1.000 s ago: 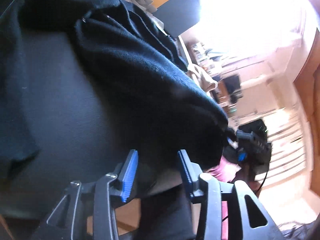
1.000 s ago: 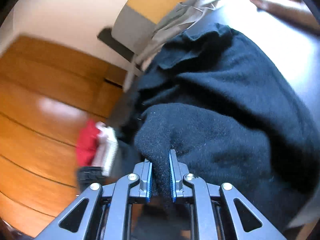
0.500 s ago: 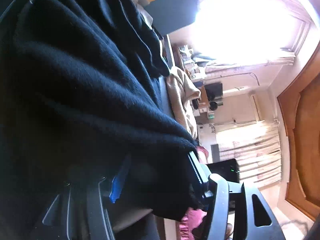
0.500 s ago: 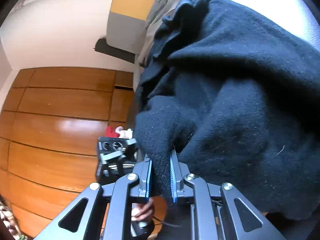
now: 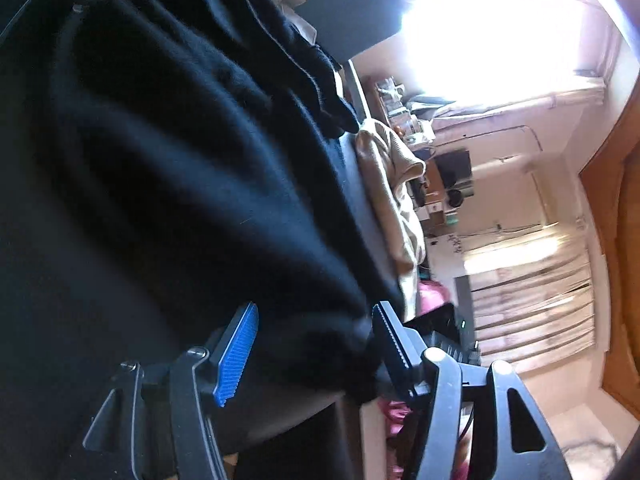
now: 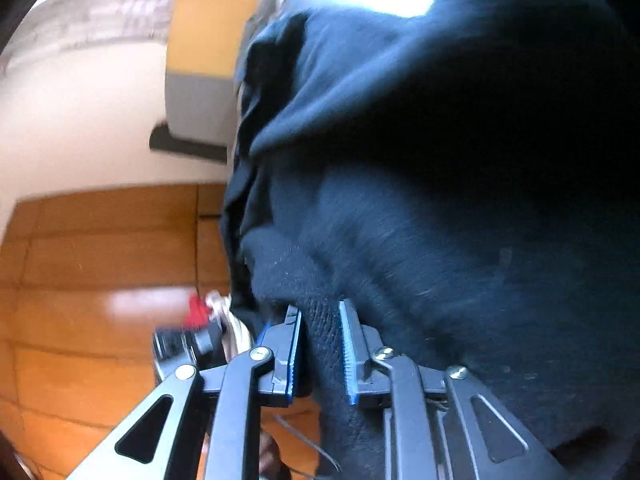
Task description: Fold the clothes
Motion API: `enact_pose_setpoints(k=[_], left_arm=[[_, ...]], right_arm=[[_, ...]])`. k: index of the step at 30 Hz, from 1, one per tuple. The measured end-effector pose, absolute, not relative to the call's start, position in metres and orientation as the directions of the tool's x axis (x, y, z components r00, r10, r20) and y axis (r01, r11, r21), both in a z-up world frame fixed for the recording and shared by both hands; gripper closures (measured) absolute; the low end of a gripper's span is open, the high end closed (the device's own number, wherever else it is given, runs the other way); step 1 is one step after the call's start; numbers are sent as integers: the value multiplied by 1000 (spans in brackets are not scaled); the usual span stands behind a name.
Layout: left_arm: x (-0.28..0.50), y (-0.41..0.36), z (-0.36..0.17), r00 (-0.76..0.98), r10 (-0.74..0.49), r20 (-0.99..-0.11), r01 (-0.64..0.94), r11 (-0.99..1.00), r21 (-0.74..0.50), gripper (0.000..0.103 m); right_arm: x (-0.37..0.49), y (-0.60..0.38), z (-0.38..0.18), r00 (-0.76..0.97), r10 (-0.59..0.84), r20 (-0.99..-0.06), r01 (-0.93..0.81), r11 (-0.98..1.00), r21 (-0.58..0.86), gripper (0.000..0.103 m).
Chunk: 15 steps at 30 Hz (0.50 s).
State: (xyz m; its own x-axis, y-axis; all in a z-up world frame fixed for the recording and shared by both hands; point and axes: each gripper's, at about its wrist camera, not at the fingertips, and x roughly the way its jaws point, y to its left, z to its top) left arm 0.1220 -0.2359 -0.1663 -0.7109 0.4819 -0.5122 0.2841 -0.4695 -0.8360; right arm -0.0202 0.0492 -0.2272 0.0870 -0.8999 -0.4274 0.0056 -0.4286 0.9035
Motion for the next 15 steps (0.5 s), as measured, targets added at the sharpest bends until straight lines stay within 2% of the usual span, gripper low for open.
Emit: enact_pose_setpoints(k=[5, 9, 10, 12, 14, 15], left_arm=[[117, -237, -166, -710, 512, -483, 270, -435, -859, 43], [97, -238, -175, -699, 504, -507, 303, -433, -849, 45], [93, -236, -175, -701, 495, -513, 307, -441, -844, 49], [92, -234, -175, -688, 461, -561, 325, -495, -806, 81], [92, -233, -175, -673, 433, -600, 335, -545, -769, 90], [96, -235, -174, -670, 424, -610, 340, -555, -759, 93]], right_arm=[[-24, 51, -229, 83, -903, -422, -6, -424, 906, 88], [-21, 50, -232, 75, -910, -408, -19, -410, 912, 88], [-21, 50, -232, 76, -910, -406, -20, -409, 912, 88], [-21, 48, -233, 81, -911, -403, -24, -406, 913, 88], [-18, 53, -230, 121, -908, -402, 4, -405, 914, 83], [-15, 52, -227, 148, -899, -412, 37, -411, 911, 76]])
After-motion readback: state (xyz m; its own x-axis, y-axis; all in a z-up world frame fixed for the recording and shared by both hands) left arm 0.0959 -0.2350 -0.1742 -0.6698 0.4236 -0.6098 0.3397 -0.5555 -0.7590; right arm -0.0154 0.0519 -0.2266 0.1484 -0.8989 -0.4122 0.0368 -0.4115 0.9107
